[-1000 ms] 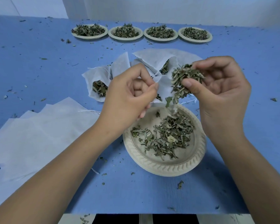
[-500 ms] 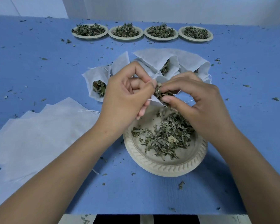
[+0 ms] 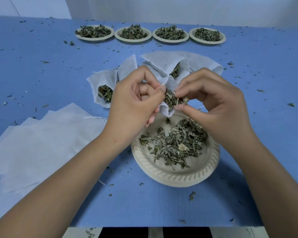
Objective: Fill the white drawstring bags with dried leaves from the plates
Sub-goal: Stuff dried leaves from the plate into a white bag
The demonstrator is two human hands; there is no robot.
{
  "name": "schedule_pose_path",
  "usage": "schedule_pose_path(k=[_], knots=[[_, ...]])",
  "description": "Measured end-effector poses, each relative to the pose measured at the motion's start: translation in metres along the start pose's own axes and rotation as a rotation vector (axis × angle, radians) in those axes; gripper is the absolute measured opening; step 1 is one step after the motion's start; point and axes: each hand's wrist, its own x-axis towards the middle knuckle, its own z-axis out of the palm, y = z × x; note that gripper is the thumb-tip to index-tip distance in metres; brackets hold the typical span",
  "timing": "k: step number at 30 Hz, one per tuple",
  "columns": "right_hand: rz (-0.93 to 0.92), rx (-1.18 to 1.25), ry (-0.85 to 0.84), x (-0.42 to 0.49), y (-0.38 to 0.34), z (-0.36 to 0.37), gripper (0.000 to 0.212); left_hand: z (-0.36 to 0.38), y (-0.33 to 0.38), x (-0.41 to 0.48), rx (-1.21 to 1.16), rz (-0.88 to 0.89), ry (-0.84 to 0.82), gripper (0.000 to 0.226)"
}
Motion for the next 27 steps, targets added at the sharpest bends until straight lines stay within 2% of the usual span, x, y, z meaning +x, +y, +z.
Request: schedule_pose_path(k=[3,5,8,10,12,15,17,19,21,22,25,26,27], knots=[[-0.003,0.009,0.089,-0.001,-0.003,-0.001,0.016,0.001,0.001,-0.001,0.007,-0.008,-0.069,0.023],[-0.02,-0.122,0.138,-0.003,-0.004,0.004,0.01,0.002,0.0,-0.003,-0.005,0.003,-0.122,0.023],[-0.086,-0.348,0.083,-0.004,-0.004,0.012,0.01,0.005,-0.001,-0.007,-0.02,0.03,-0.152,0.022],[-0.059,-0.358,0.02,-0.003,-0.005,0.01,0.004,0.005,-0.001,-0.007,-0.031,0.033,-0.124,0.021],[0.021,-0.317,0.042,-0.002,-0.006,0.004,0.01,0.003,0.0,-0.005,-0.033,0.039,-0.058,0.021],[0.01,-0.316,0.139,-0.002,-0.007,-0.004,0.029,-0.001,0.002,-0.002,-0.03,0.08,0.012,0.022],[-0.028,-0.388,0.019,-0.003,-0.007,0.001,0.041,-0.002,0.003,-0.002,-0.059,0.101,-0.005,0.022],[-0.037,-0.42,-0.172,-0.006,-0.006,0.009,0.04,0.0,0.003,-0.006,-0.075,0.12,-0.067,0.021],[-0.014,-0.361,-0.229,-0.007,-0.003,0.009,0.041,0.003,0.002,-0.008,-0.069,0.136,-0.12,0.021],[0.003,-0.315,-0.175,-0.007,-0.001,0.007,0.044,0.004,0.002,-0.009,-0.065,0.141,-0.119,0.021],[0.054,-0.111,0.132,-0.002,-0.002,-0.005,0.045,0.0,0.002,-0.005,-0.05,0.154,-0.003,0.022],[0.086,-0.013,0.158,-0.002,-0.003,-0.011,0.048,-0.002,0.002,-0.003,-0.043,0.153,0.054,0.022],[0.155,0.098,0.093,-0.002,-0.004,-0.017,0.053,-0.004,0.002,0.0,-0.04,0.147,0.107,0.023]])
